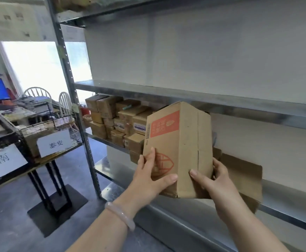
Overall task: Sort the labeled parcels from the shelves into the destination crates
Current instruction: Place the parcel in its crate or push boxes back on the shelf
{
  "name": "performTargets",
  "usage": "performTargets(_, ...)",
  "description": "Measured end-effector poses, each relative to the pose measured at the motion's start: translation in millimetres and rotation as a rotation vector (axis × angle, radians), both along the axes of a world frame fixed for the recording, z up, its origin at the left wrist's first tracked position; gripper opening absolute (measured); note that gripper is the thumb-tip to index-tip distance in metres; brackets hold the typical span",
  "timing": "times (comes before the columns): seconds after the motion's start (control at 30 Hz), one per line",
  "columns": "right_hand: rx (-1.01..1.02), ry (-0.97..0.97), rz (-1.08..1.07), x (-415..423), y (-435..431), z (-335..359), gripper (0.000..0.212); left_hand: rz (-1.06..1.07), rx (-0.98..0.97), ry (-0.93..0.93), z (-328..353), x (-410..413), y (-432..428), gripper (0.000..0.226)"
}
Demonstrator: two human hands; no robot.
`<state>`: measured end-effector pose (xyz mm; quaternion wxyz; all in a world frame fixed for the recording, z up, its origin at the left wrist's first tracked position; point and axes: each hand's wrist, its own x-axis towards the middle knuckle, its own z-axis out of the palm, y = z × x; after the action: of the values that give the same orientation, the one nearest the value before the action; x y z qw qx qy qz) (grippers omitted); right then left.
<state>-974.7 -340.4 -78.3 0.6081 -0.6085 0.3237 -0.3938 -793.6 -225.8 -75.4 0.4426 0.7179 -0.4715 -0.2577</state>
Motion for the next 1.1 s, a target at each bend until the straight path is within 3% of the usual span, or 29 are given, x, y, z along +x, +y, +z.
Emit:
performTargets(0.17,-0.079,-0.013,0.123,87,34,-2,0.114,0.143,-0.234,0.045,-3,64,48,0.077)
performTargets(0.33,-0.086,-0.068,0.246,172,84,-2,0.084,0.330,-0.335,-0.070,-9,136,94,0.061)
performTargets(0.4,-0.130,-0.029,0.278,201,103,-2,0.074,0.429,-0.329,-0.124,-13,166,109,0.067)
performTargets(0.5,-0.348,0.113,0.335,246,131,-3,0.069,0.484,-0.271,-0.133,-17,202,128,0.094)
performTargets(0.6,-0.578,0.216,0.383,294,160,-6,0.063,0.511,-0.243,-0.032,-17,236,147,0.121)
performTargets(0.7,-0.641,0.254,0.439,337,187,-5,0.063,0.562,-0.236,0.030,-13,273,168,0.137)
performTargets(0.83,-0.762,0.239,0.461,386,215,-4,0.068,0.595,-0.255,0.073,-13,324,201,0.143)
performTargets(1.0,-0.775,0.218,0.565,436,227,-1,0.063,0.590,-0.344,0.176,-22,376,239,0.128)
performTargets(1.1,-0.742,0.190,0.401,467,211,-1,0.054,0.486,-0.448,0.366,-28,401,256,0.122)
